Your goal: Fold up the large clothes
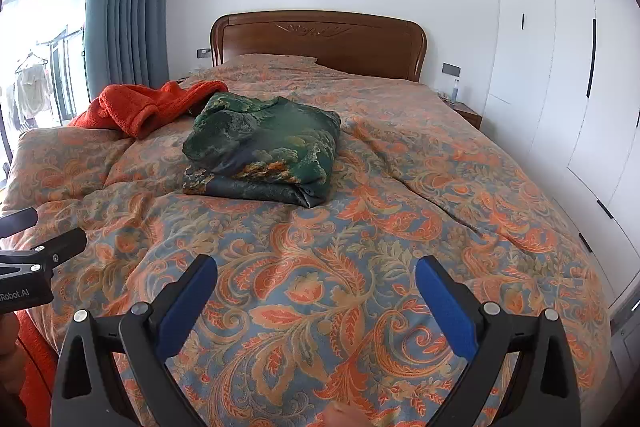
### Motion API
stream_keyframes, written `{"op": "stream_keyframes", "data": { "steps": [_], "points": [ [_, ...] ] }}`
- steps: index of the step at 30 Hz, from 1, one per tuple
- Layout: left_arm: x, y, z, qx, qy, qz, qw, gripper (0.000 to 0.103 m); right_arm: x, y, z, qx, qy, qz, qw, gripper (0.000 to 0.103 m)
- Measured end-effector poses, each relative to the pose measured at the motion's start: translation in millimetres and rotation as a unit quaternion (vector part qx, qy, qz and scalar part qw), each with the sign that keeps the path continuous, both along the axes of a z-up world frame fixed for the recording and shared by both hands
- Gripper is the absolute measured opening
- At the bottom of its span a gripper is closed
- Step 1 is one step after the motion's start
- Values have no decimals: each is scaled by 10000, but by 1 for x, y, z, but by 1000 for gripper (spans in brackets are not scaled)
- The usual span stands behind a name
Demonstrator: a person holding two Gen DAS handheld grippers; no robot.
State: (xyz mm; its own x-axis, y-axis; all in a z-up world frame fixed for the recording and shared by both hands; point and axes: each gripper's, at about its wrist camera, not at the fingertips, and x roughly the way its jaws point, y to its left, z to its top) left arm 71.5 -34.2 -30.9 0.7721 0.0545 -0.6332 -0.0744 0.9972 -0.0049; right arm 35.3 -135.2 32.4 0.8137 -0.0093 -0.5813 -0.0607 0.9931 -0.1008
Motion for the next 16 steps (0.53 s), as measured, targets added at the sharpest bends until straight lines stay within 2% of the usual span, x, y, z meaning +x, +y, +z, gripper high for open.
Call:
{"op": "stream_keyframes", "data": {
  "steps": [4,16],
  "points": [
    [-1,1,0,66,-43,34,10000,103,0,5,3,-38,45,29,10000,101],
    [-1,1,-5,-80,41,-43,10000,103,-4,8,-3,-111,156,89,9998,101]
  ]
}}
